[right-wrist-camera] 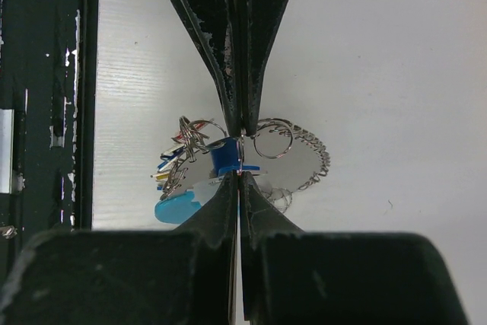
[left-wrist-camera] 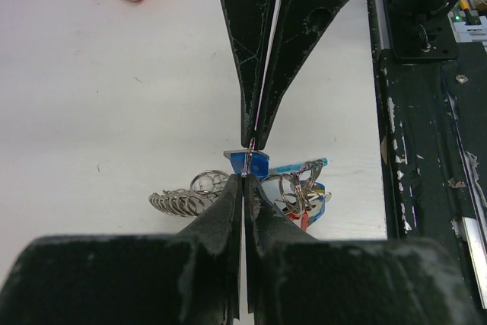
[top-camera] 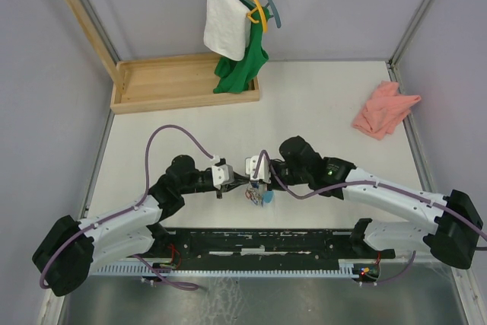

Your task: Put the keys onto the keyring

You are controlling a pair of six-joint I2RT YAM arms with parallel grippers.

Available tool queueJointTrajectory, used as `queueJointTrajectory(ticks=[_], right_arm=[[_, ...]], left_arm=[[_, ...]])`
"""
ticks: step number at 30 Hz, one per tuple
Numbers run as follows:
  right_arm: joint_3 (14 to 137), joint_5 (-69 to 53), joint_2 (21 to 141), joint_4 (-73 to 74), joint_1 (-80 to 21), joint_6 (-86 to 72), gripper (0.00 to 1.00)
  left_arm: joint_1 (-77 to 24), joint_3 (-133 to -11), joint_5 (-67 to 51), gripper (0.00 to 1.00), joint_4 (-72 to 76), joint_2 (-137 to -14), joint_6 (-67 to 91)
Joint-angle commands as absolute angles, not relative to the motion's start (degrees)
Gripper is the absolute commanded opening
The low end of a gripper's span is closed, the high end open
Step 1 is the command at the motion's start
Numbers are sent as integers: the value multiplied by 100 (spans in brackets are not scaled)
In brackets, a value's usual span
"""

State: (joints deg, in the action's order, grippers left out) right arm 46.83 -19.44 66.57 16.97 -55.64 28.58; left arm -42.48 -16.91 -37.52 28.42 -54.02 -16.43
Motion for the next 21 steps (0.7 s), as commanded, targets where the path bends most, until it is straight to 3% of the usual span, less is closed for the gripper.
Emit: queueJointTrajectory(ticks=[1,21], right_arm=[[5012,-2056,6720,1485,-5688,2959,1],[4320,-968,6546,1009,-5897,3788,1]], left_arm=[[-4263,-1968,-3665,3,2995,-5408,-1514],[-4263,-1077,-2814,3,5975,-5766,653]])
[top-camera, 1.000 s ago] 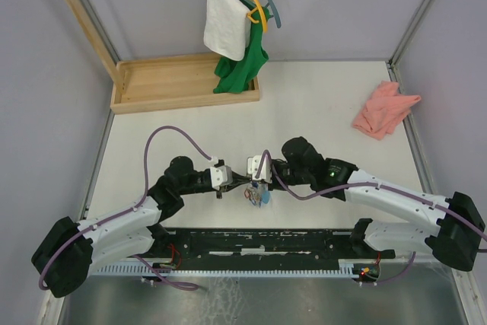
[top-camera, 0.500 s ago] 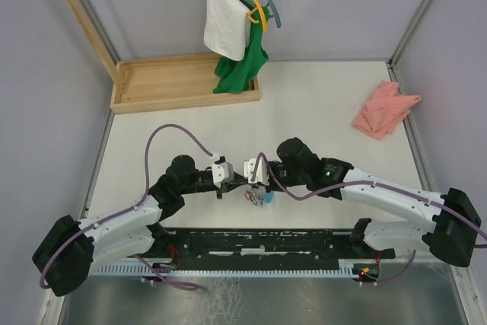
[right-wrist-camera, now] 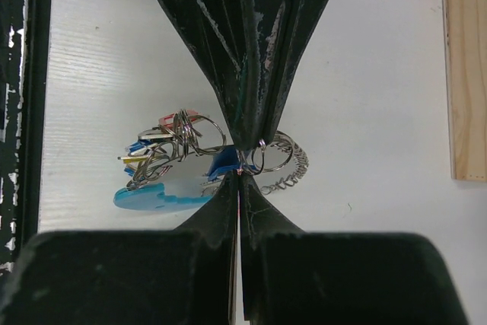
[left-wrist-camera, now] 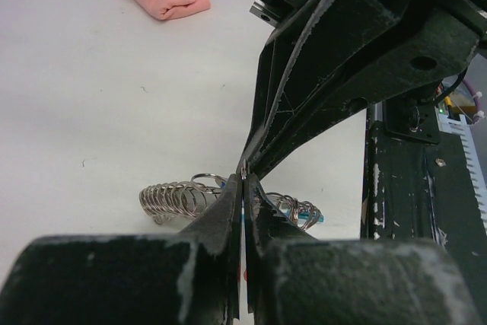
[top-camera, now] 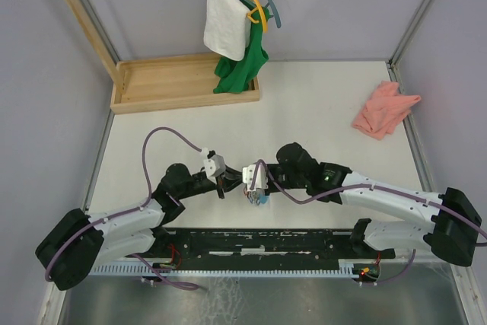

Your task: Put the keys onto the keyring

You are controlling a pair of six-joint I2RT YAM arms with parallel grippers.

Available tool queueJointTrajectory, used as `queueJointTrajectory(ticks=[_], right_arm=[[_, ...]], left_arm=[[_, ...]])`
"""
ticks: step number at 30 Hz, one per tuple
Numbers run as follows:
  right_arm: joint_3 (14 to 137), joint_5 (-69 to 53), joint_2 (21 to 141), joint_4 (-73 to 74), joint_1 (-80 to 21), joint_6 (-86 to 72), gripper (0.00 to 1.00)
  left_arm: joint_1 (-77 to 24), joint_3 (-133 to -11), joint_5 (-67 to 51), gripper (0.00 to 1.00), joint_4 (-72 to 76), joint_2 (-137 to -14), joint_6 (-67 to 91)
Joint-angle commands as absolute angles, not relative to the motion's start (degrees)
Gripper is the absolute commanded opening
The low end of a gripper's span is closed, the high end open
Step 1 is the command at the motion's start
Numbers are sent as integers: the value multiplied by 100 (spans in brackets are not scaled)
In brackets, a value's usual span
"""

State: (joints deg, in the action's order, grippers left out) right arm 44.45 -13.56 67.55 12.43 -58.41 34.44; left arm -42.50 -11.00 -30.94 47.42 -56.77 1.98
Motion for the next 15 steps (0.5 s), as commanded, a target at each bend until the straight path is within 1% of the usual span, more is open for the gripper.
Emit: queueJointTrajectory(ticks=[1,3,5,7,11,15], right_arm=[[4297,-863,6510,1011,-5910,3883,1],[4262,-728,6435,1014,-5921,4041,1],[4290,-697,6368,1040,-5924,4165,1],[4394,-686,6335,1135,-5939,4298,1],[4593,-716,6326,1375,-5969,4492,1],[4737,-769,6358,1544,-6001,4574,1]], left_arm=[[-4260,-1065,-2843,3,6008,-5812,670],[-4262,-1070,-2888,4,5970,-5892,672],[-4262,-1080,-2925,17,5873,-5942,651],[-4262,-1074,-2949,25,5803,-5946,637],[-4263,-1150,-2961,35,5386,-5832,459],[-4263,-1338,-3068,42,4642,-5676,209]])
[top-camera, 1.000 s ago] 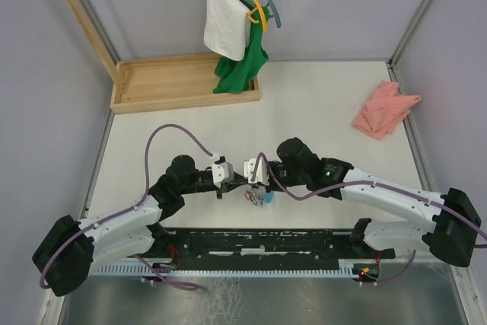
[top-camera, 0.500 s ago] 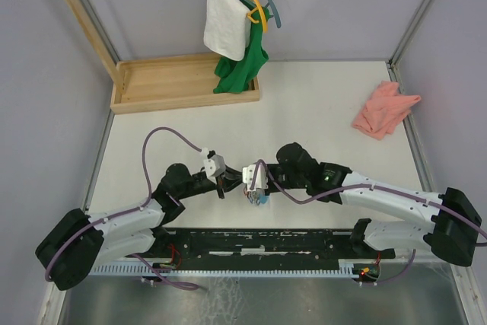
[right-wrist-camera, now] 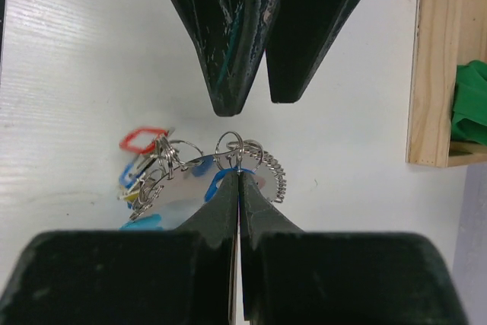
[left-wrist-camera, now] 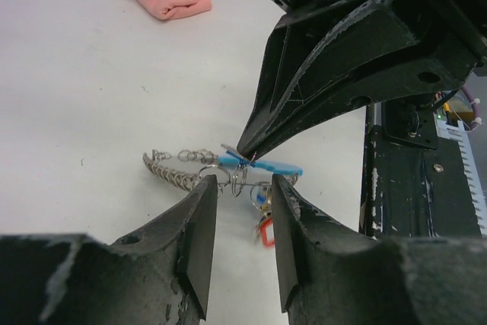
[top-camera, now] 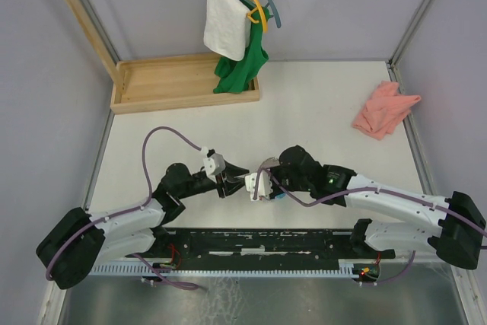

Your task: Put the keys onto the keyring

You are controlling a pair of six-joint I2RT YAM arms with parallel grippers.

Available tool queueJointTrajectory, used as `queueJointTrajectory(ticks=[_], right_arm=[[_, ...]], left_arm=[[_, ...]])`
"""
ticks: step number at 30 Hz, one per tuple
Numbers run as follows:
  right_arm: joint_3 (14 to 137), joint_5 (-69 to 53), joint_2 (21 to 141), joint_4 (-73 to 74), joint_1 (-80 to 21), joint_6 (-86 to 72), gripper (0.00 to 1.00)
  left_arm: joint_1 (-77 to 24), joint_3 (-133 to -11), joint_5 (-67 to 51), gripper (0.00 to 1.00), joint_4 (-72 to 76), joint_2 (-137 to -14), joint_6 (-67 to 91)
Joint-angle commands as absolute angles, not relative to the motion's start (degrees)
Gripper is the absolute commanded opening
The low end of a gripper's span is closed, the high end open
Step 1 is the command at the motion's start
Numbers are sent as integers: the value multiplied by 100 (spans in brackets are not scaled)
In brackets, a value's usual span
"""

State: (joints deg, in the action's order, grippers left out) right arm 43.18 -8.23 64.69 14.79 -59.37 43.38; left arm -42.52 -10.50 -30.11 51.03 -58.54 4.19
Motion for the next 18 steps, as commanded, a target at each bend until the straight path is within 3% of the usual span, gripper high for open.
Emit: queueJointTrajectory(ticks=[1,9,14,18], right_arm=[[4761,-787,6367,1583,-6015,4598,1],[4929,-1003,6427,1797,-6082,4824,1],[4951,-1010,6415,1907,-6101,4894,1],[4939,-1054,6363,1917,-6122,4947,1]], left_arm=[[-4263,-1382,-3067,44,4430,-5643,150],[-4260,-1713,-3283,52,3723,-5793,-220],[-4263,-2045,-3509,51,3470,-6168,-444],[-4262,-2277,-3739,45,3249,-6411,-623]])
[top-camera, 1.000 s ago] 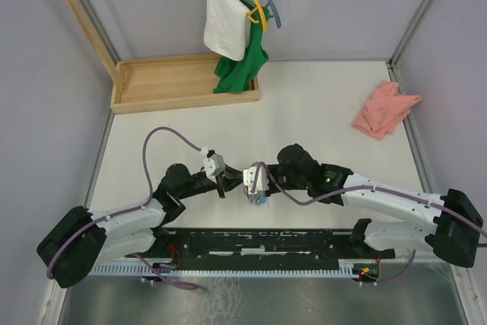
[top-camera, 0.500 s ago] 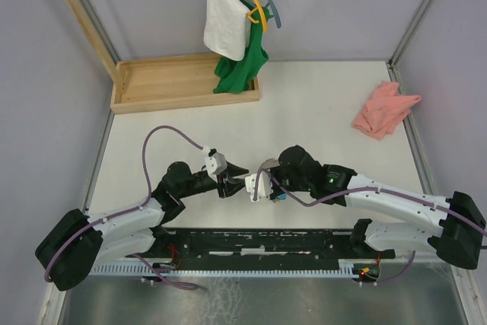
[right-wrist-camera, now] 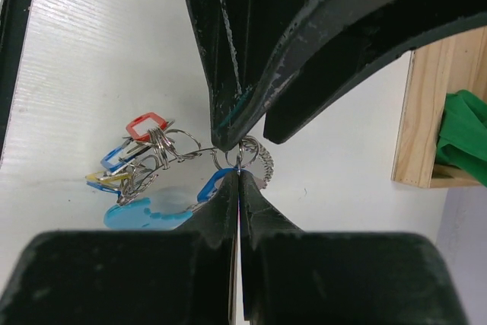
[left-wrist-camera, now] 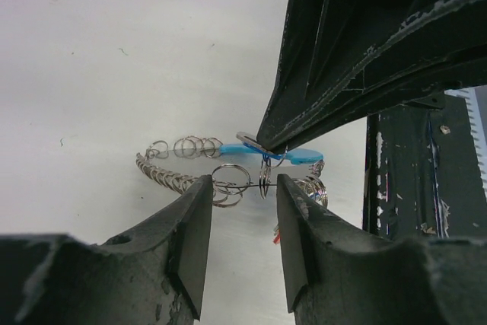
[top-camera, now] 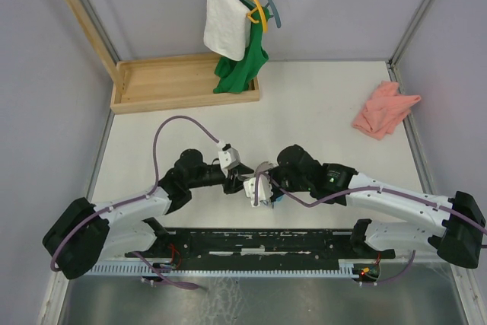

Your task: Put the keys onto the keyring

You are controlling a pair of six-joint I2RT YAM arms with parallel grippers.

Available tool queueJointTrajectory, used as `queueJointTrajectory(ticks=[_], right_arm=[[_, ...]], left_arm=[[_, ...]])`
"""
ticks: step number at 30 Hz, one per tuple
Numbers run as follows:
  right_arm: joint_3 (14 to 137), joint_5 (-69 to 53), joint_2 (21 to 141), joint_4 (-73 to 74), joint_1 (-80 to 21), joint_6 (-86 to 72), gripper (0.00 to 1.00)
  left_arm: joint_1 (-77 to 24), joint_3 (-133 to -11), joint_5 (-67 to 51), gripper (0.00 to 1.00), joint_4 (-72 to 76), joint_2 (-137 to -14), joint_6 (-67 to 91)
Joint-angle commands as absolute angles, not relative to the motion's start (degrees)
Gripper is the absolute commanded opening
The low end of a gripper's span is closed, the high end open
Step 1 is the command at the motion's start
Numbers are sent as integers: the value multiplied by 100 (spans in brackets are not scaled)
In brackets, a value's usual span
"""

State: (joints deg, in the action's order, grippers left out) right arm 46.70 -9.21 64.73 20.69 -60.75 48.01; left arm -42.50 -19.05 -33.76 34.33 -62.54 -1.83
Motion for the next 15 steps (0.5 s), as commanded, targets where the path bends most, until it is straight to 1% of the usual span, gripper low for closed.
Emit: queueJointTrajectory(ticks=[1,5,8,9,10,12,13,15], right_arm=[[4932,-1056,6358,1922,-6118,4956,1],[4948,-1059,6352,1925,-6133,4975,1],[4944,-1055,6339,1910,-6130,4980,1],[4948,-1067,6339,1908,-6139,4971,1],[4948,-1065,6342,1900,-6136,4966,1],[4961,-1066,6331,1914,-6145,4951,1],[4965,-1056,6321,1929,-6148,4937,1],[4943,-976,6284,1961,-6154,4875,1]], left_arm=[[-4263,-2305,-3805,43,3222,-6456,-650],[-4263,-2395,-4061,34,3169,-6582,-709],[-4263,-2430,-4129,30,3079,-6630,-737],[-4263,-2433,-4145,27,3070,-6634,-738],[-4263,-2435,-4168,21,3064,-6643,-738],[-4259,-2455,-4190,6,3050,-6668,-762],[-4257,-2455,-4180,3,3035,-6658,-764],[-4262,-2424,-4051,3,3039,-6603,-741]])
